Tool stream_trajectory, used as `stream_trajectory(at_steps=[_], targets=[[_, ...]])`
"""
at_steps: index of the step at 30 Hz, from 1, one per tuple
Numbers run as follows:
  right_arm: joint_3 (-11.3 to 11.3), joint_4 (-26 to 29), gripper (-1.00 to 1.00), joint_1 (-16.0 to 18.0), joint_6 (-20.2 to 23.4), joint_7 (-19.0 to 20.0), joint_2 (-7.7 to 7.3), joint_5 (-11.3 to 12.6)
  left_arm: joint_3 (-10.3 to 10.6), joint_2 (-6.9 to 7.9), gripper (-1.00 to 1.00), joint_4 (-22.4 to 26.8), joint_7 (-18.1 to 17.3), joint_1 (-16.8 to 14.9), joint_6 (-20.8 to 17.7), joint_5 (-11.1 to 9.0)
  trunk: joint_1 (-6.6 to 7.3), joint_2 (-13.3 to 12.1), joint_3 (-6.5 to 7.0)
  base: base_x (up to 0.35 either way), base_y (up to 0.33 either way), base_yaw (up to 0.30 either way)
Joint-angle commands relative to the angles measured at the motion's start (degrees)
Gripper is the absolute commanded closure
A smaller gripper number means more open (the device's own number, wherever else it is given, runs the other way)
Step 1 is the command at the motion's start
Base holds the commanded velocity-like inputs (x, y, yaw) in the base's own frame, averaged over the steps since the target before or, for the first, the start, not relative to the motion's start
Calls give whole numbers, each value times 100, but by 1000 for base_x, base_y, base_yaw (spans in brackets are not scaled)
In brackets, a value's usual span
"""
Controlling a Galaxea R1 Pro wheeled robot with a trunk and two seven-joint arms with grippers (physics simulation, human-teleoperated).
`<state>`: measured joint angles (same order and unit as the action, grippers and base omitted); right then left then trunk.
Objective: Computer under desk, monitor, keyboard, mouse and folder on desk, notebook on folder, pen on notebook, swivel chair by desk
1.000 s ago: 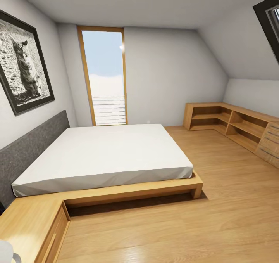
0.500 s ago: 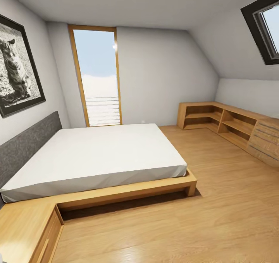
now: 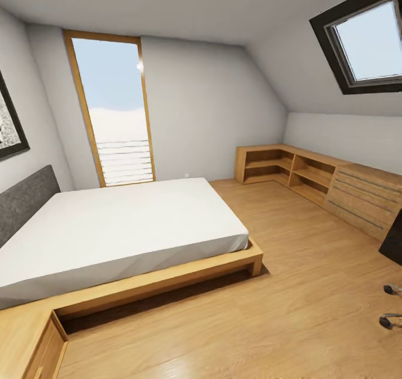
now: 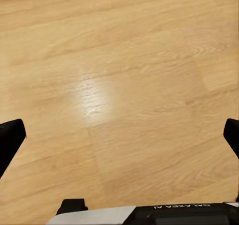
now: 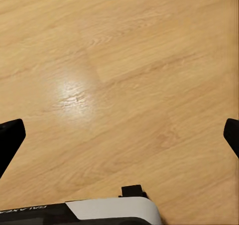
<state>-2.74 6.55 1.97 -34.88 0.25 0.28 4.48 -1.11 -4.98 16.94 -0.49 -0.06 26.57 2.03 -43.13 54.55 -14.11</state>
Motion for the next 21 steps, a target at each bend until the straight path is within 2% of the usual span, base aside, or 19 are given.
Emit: stream_trajectory(at_steps=[1, 8, 17, 21], targets=[[-24, -5, -100, 5, -19, 12, 1, 18, -12, 41, -100, -2, -5, -1, 96, 22, -1, 5, -7, 0, 0, -259], [-30, -5, -100, 5, -22, 11, -1, 25, -12, 109, -100, -69, -4, -2, 261, 21, -1, 5, -7, 0, 0, -259], [-34, -5, -100, 5, -23, 12, -1, 27, -12, 119, -100, -102, -4, -3, 285, 19, -1, 5, -7, 0, 0, -259], [-34, -5, -100, 5, -23, 14, -1, 27, -12, 120, -100, -122, -4, -1, 286, 17, -1, 5, -7, 1, 104, -128]])
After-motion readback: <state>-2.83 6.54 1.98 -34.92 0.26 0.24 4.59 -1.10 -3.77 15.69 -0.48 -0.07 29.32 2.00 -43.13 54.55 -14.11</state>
